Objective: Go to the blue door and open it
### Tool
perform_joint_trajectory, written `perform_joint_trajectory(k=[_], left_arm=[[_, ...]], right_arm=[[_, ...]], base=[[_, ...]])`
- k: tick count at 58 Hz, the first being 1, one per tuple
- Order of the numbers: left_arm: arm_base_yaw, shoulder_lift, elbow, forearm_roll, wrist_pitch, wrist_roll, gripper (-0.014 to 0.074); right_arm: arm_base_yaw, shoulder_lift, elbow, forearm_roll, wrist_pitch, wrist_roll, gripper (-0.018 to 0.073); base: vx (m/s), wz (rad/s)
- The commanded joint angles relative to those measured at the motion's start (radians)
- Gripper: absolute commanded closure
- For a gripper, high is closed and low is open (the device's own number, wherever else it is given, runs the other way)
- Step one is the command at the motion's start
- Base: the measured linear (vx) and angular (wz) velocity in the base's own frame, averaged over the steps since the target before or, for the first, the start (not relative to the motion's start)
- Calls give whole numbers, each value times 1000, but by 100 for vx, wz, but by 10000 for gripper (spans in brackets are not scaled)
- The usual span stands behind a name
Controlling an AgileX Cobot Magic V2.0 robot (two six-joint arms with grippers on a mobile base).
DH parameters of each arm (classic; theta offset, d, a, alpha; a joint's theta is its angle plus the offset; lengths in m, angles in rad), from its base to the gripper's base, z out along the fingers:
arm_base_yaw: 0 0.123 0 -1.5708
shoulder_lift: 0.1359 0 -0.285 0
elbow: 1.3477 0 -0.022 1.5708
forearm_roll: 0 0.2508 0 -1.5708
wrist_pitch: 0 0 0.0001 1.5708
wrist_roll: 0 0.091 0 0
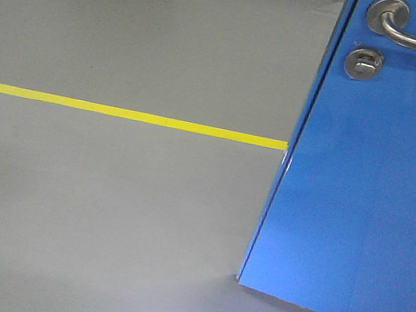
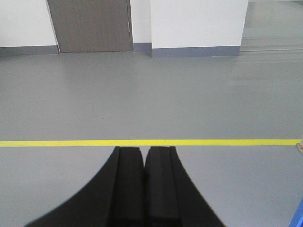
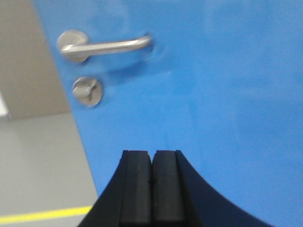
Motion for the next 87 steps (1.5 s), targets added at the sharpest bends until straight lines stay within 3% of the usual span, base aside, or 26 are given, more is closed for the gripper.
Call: perform_joint_trajectory(k=[1,9,12,32,87], left_arm=[[-8,-14,-27,-2,-85,-7,524],[-8,-14,-27,-2,-85,-7,524],[-8,-14,-27,-2,-85,-7,524],[-8,-14,-27,-2,-85,-7,524],[-8,-14,-27,-2,-85,-7,524]], right_arm=[[19,-5,28,-86,-121,-7,555],[1,-26,152,-19,-213,-7,552],[2,-32,145,7,-177,-7,552],[2,-136,147,2,-187,-85,551],[2,-137,147,8,-148,-85,551]], base=[[0,0],[0,0],[0,0],[0,0],[0,0]])
